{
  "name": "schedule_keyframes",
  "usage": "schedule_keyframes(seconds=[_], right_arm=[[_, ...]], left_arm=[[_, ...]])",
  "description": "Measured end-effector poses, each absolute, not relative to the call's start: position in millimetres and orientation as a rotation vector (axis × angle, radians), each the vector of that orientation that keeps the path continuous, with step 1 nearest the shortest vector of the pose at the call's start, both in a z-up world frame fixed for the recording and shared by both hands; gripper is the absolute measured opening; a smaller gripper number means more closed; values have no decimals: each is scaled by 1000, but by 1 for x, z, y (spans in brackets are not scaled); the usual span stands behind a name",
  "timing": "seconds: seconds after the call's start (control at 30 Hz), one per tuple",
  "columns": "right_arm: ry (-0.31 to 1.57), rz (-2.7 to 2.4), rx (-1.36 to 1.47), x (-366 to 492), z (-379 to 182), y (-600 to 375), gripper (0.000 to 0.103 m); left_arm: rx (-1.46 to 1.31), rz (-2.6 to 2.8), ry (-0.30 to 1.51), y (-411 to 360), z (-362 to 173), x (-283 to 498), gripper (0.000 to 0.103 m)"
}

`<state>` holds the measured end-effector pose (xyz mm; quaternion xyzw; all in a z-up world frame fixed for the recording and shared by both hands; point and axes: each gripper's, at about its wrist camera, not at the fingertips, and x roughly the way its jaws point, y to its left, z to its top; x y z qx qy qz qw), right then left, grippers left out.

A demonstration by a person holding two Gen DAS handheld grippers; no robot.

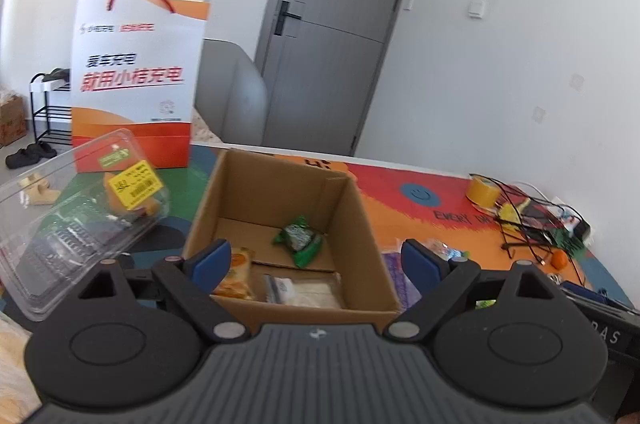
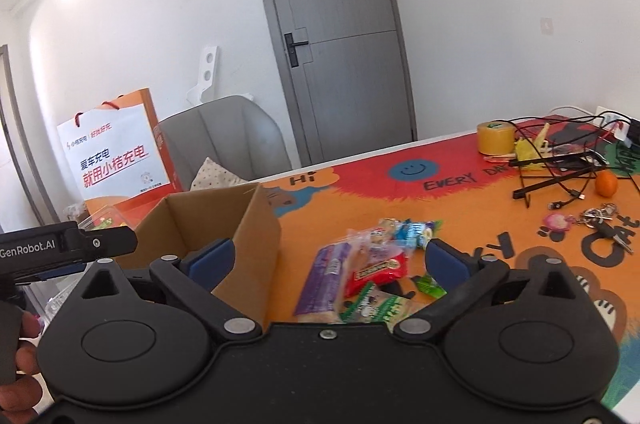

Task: Organize snacks
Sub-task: 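Move both tools back from the box to the snack pile, then grasp the purple-wrapped roll with the left tool while the right tool grasps a green pack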

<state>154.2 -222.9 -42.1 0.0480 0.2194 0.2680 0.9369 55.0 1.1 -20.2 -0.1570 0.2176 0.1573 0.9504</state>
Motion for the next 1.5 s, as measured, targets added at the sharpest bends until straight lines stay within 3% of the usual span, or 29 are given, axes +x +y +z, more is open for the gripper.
schedule_keyframes(seconds=[0.9, 1.23, 1.5], right_arm=[[529, 415, 93, 183, -90, -292, 103], [582, 435, 166, 206, -105, -301, 82], [621, 452, 209, 231, -113, -293, 70]], left_arm=[[-233, 92, 535, -85, -51, 111, 88], [-251, 134, 584, -92, -68, 148, 65], [-242, 179, 594, -106, -78, 166, 56]])
